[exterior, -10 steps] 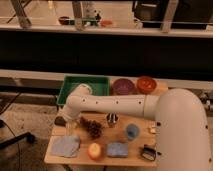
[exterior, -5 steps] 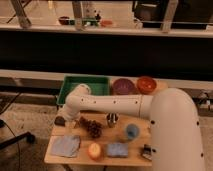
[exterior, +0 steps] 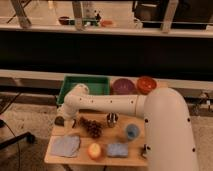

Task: Wipe table surface with eraser

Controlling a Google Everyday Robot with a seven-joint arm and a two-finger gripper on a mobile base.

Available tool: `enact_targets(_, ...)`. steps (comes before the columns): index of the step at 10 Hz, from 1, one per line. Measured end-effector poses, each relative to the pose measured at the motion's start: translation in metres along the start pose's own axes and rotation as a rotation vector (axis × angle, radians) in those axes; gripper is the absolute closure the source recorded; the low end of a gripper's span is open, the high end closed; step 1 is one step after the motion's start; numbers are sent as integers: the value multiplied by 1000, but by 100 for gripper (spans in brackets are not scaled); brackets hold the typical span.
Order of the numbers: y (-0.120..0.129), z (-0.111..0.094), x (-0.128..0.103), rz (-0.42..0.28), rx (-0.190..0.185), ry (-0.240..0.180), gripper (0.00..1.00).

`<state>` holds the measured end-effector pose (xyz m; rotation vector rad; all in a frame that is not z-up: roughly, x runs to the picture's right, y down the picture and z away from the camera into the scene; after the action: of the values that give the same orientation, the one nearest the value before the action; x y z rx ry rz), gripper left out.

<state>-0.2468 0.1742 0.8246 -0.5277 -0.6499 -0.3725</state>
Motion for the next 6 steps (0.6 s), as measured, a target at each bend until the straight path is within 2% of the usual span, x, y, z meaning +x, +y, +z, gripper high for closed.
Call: enact_targets(6, 1, 8, 18, 26, 4, 15, 20)
